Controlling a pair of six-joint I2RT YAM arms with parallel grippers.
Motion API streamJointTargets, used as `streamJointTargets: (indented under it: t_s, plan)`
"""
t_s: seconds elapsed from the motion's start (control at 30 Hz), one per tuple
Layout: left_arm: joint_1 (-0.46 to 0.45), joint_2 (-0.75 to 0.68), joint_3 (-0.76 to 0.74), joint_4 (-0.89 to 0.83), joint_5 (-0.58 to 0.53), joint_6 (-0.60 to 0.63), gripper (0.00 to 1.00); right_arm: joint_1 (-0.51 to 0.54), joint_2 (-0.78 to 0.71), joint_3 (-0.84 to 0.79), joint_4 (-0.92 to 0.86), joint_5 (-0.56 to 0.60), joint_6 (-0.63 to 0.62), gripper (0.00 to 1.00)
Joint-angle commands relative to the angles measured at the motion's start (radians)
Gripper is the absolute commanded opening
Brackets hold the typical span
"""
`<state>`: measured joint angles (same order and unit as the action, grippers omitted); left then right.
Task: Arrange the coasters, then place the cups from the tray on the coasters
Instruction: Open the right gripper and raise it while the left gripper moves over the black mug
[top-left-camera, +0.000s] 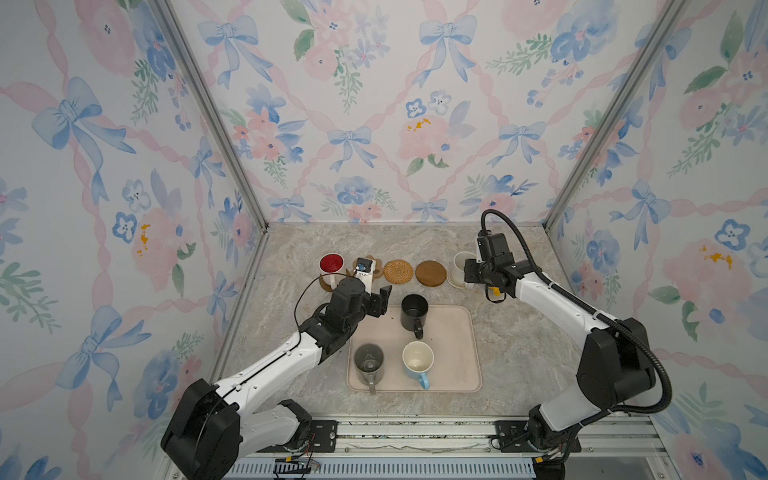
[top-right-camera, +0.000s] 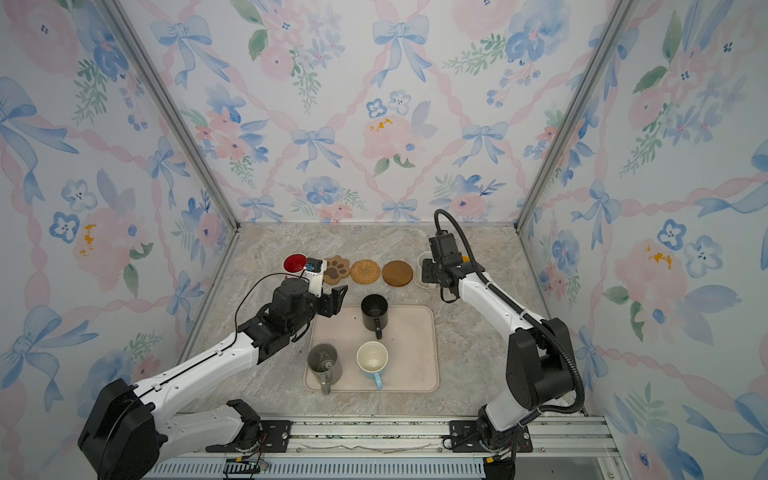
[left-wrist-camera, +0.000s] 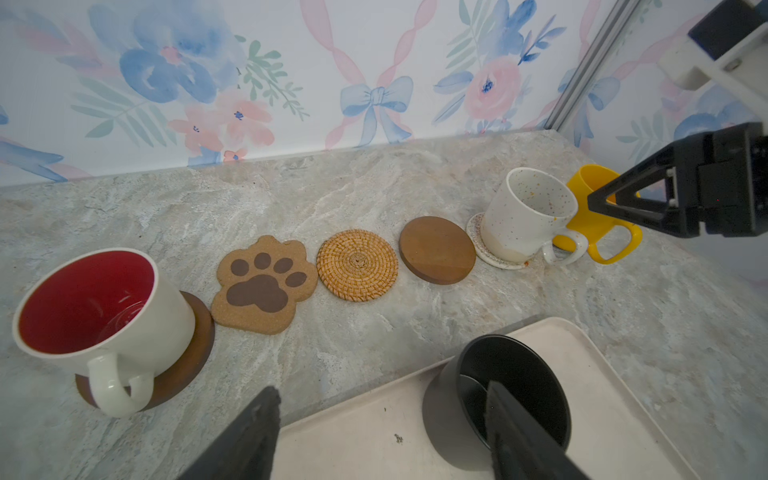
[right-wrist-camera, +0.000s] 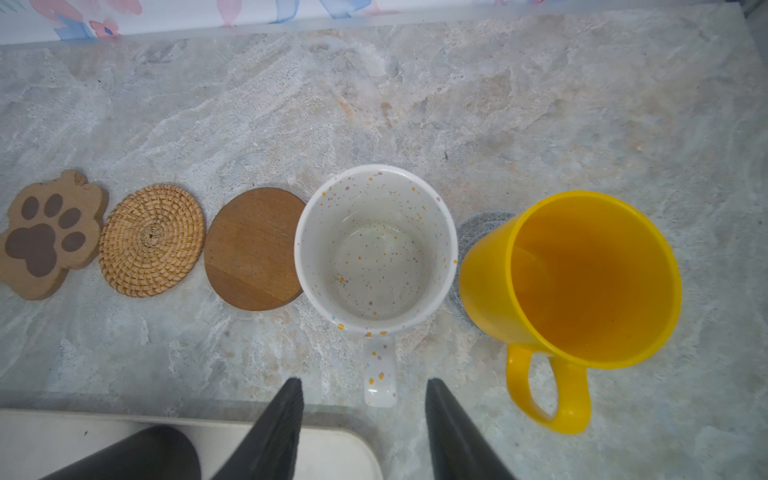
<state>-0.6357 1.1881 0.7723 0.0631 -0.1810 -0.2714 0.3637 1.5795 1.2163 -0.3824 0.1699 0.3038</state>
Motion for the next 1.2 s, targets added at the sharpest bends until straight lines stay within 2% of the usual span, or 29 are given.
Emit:
streamJointTargets:
  t_s: [0.0,0.23,0.37,0.7,1.03,1.17]
  plan:
    - [-0.040,0.032,0.097,-0.191,0.022,-0.020,0.72,0.015,-0.058,-0.017,0.023,0.022,0.036,0.52]
    - [-0.131,0.050,0.190,-0.370,0.043,-0.079,0.70,0.034,-0.146,-0.012,0.045,0.036,0.101,0.56]
    - [-0.155,0.085,0.220,-0.428,0.119,-0.134,0.66,0.040,-0.195,-0.053,0.069,0.047,0.153,0.58]
    - [-0.253,0.231,0.282,-0.463,0.103,-0.233,0.65,0.013,-0.278,-0.148,0.111,0.002,0.180,0.62]
    - [-0.268,0.346,0.318,-0.483,0.079,-0.318,0.63,-0.051,-0.337,-0.238,0.146,-0.038,0.188,0.64]
    - [-0.275,0.382,0.338,-0.482,0.060,-0.342,0.63,-0.082,-0.337,-0.265,0.156,-0.088,0.199,0.64]
